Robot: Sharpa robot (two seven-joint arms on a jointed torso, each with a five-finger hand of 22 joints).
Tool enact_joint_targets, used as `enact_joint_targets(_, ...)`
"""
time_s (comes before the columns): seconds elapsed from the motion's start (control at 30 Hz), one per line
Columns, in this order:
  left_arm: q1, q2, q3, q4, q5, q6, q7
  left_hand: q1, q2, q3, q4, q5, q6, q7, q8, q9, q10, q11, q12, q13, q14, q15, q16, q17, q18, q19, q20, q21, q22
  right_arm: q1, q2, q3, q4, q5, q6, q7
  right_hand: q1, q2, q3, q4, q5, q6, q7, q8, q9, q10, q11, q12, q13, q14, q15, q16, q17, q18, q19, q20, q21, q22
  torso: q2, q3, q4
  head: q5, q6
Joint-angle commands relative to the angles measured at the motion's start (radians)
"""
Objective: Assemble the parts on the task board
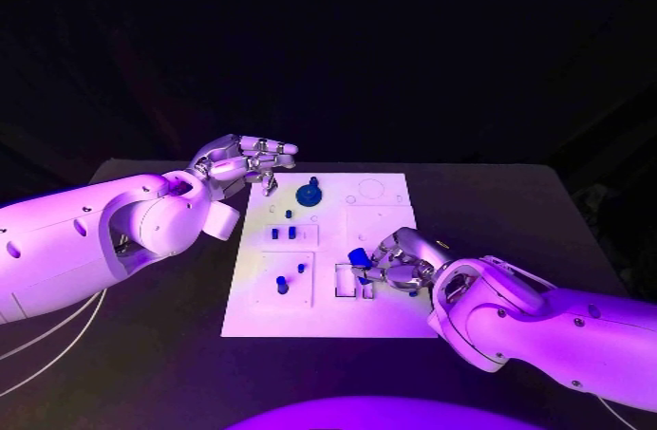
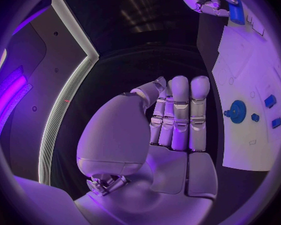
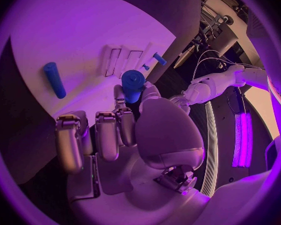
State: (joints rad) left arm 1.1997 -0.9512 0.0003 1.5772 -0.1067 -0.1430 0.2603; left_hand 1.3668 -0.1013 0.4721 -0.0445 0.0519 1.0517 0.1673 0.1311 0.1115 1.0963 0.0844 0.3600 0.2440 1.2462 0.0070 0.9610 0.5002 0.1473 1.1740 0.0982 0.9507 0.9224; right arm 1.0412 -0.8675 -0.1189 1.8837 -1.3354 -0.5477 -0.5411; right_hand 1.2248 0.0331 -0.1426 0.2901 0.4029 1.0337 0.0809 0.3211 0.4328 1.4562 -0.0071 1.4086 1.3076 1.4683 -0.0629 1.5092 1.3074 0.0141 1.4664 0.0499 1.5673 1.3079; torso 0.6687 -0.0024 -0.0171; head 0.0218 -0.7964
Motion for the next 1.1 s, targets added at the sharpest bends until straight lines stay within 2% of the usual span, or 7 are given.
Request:
enact_joint_targets(0.03, 0.001, 0.002, 0.0, 0.003, -0.004, 0.019, 0.005, -0.008, 0.003, -0.003, -0.001, 0.004, -0.007, -0.001, 0.006, 0.0, -0.008, 0.002, 0.004, 0.001, -0.008, 0.001, 0.002, -0.001, 0.011, -0.004, -0.001, -0.007, -0.001, 0.0, 0.017, 0.0, -0.011, 0.059, 0.091, 0.0, -0.021, -0.003, -0.011, 0.0, 0.0, 0.028, -0.018, 0.006, 0.004, 0.006, -0.001, 0.004, 0.106, 0.087, -0.008, 0.005, 0.184, -0.014, 0.104, -0.008, 0.003, 0.263, 0.001, 0.0007, 0.0013, 0.001, -0.001)
enact_joint_targets(0.2, 0.001, 0.003, 0.0, 0.004, -0.004, 0.02, 0.006, -0.008, 0.003, -0.003, -0.001, 0.004, -0.007, -0.001, 0.006, 0.0, -0.008, 0.002, 0.004, 0.001, -0.008, 0.001, 0.002, -0.001, 0.011, -0.004, -0.001, -0.007, -0.001, 0.0, 0.045, 0.0, -0.029, 0.072, 0.121, -0.014, -0.041, 0.005, -0.026, 0.0, -0.011, 0.04, -0.024, 0.012, 0.014, 0.009, -0.006, 0.005, 0.109, 0.087, -0.011, 0.006, 0.185, -0.014, 0.104, -0.011, 0.003, 0.263, 0.001, 0.0005, 0.0017, 0.003, -0.002)
enact_joint_targets(0.43, 0.001, 0.002, 0.0, 0.005, -0.004, 0.021, 0.005, -0.008, 0.003, -0.003, -0.001, 0.004, -0.007, -0.001, 0.006, 0.0, -0.008, 0.002, 0.004, 0.001, -0.008, 0.001, 0.002, -0.001, 0.011, -0.004, -0.001, -0.007, -0.001, 0.0, 0.065, 0.0, -0.049, 0.075, 0.134, -0.024, -0.052, 0.012, -0.036, 0.0, -0.013, 0.051, -0.029, 0.02, 0.024, 0.012, -0.011, 0.005, 0.112, 0.087, -0.015, 0.006, 0.185, -0.014, 0.104, -0.014, 0.003, 0.263, 0.001, 0.0008, 0.0019, 0.004, -0.005)
enact_joint_targets(0.83, 0.001, 0.001, 0.0, 0.006, -0.004, 0.025, 0.002, -0.008, 0.003, -0.003, -0.001, 0.004, -0.007, -0.001, 0.006, 0.0, -0.008, 0.002, 0.004, 0.001, -0.008, 0.001, 0.002, -0.001, 0.011, -0.004, -0.001, -0.007, -0.001, 0.0, 0.083, 0.0, -0.086, 0.069, 0.123, -0.03, -0.065, 0.018, -0.046, 0.0, -0.016, 0.056, -0.033, 0.025, 0.032, 0.009, -0.014, -0.004, 0.106, 0.086, -0.018, 0.004, 0.182, -0.014, 0.104, -0.017, 0.003, 0.263, 0.002, 0.0011, 0.0031, 0.007, -0.006)
enact_joint_targets(0.87, 0.001, 0.001, 0.0, 0.006, -0.004, 0.025, 0.002, -0.008, 0.003, -0.003, -0.001, 0.004, -0.007, -0.001, 0.006, 0.0, -0.008, 0.002, 0.004, 0.001, -0.008, 0.001, 0.002, -0.001, 0.011, -0.004, -0.001, -0.007, -0.001, 0.0, 0.084, 0.0, -0.087, 0.069, 0.124, -0.029, -0.074, 0.018, -0.052, 0.001, -0.024, 0.056, -0.033, 0.025, 0.035, 0.009, -0.015, -0.005, 0.106, 0.086, -0.019, 0.004, 0.182, -0.014, 0.104, -0.017, 0.003, 0.263, 0.002, 0.001, 0.0029, 0.007, -0.006)
enact_joint_targets(0.97, 0.001, 0.001, 0.0, 0.006, -0.004, 0.025, 0.002, -0.006, 0.004, -0.003, -0.002, 0.004, -0.008, -0.001, 0.007, 0.0, -0.01, 0.002, 0.006, 0.001, -0.009, 0.001, 0.002, -0.002, 0.011, -0.004, -0.001, -0.009, -0.002, 0.0, 0.086, 0.0, -0.088, 0.068, 0.127, -0.025, -0.113, 0.021, -0.08, 0.0, -0.097, 0.055, -0.034, 0.027, 0.045, 0.009, -0.016, -0.01, 0.105, 0.086, -0.02, 0.004, 0.181, -0.014, 0.104, -0.019, 0.003, 0.263, 0.002, 0.001, 0.0023, 0.007, -0.005)
enact_joint_targets(1.1, 0.001, 0.001, 0.0, 0.006, -0.004, 0.026, 0.001, -0.006, 0.004, -0.003, -0.002, 0.004, -0.008, -0.001, 0.007, 0.0, -0.01, 0.002, 0.006, 0.001, -0.009, 0.001, 0.002, -0.002, 0.011, -0.004, -0.001, -0.009, -0.002, 0.0, 0.088, 0.0, -0.087, 0.058, 0.126, -0.021, -0.172, 0.023, -0.124, 0.001, -0.23, 0.05, -0.033, 0.028, 0.058, 0.006, -0.014, -0.02, 0.101, 0.085, -0.019, 0.002, 0.178, -0.014, 0.104, -0.019, 0.003, 0.263, 0.002, 0.0015, 0.0021, 0.009, -0.007)
